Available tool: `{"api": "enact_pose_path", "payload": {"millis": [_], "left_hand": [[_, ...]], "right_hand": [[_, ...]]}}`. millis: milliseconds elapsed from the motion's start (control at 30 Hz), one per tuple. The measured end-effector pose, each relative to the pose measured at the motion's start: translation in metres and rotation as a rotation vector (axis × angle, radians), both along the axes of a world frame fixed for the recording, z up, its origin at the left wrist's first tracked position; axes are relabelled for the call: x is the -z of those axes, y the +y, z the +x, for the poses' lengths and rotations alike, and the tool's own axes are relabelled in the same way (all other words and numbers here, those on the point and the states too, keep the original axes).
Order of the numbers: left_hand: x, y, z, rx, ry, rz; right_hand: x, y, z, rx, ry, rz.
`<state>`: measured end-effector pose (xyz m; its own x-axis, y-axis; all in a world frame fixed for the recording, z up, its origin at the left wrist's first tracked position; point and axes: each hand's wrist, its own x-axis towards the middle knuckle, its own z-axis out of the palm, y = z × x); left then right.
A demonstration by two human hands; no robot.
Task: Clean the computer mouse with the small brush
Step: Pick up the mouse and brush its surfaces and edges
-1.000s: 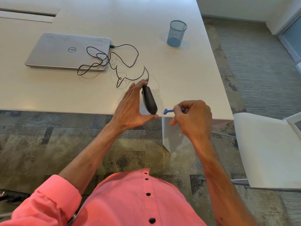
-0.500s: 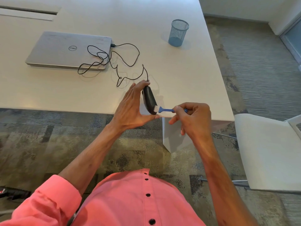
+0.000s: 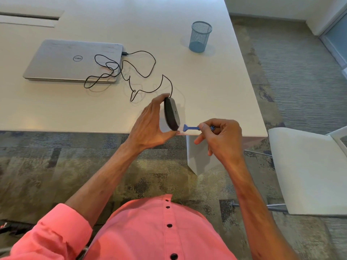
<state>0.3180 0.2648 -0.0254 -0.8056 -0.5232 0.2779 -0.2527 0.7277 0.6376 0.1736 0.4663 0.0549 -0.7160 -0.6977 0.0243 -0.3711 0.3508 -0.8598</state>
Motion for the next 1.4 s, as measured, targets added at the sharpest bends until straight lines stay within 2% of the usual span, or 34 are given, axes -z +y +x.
{"api": "enact_pose_path", "payload": {"millis": [233,333,433,533,700,867,1000,1233,1300,1400], "left_hand": [[-0.001,0.002,0.000,0.054,-0.016,-0.003],[0.001,0.000,0.001,0.076,-0.015,0.017],[0.001,-0.002,0.006,0.095,-0.024,0.090],[-0.001,-0.001,0.010,0.100,-0.030,0.129],[-0.005,0.001,0.014,0.159,-0.017,0.116],[-0.008,0.000,0.015,0.170,0.000,0.098],[-0.007,-0.002,0.017,0.169,0.007,0.113],[-0.004,0.000,0.014,0.197,0.013,0.109],[-0.004,0.000,0.014,0.192,0.024,0.107],[-0.004,-0.003,0.015,0.177,0.029,0.106]], "right_hand": [[0.002,-0.006,-0.003,-0.069,-0.084,-0.086],[0.010,-0.009,-0.004,-0.131,-0.014,-0.018],[0.009,-0.007,-0.013,-0.092,0.040,-0.018],[0.003,-0.008,-0.025,-0.025,-0.051,-0.128],[0.007,-0.026,-0.018,-0.072,-0.221,-0.251],[0.021,-0.032,-0.011,-0.038,-0.197,-0.181],[0.024,-0.021,-0.016,0.067,-0.072,-0.112],[0.012,-0.026,-0.005,-0.002,0.179,-0.178],[0.011,-0.028,0.001,-0.025,0.305,-0.126],[0.009,-0.020,0.002,-0.178,0.558,-0.039]]}}
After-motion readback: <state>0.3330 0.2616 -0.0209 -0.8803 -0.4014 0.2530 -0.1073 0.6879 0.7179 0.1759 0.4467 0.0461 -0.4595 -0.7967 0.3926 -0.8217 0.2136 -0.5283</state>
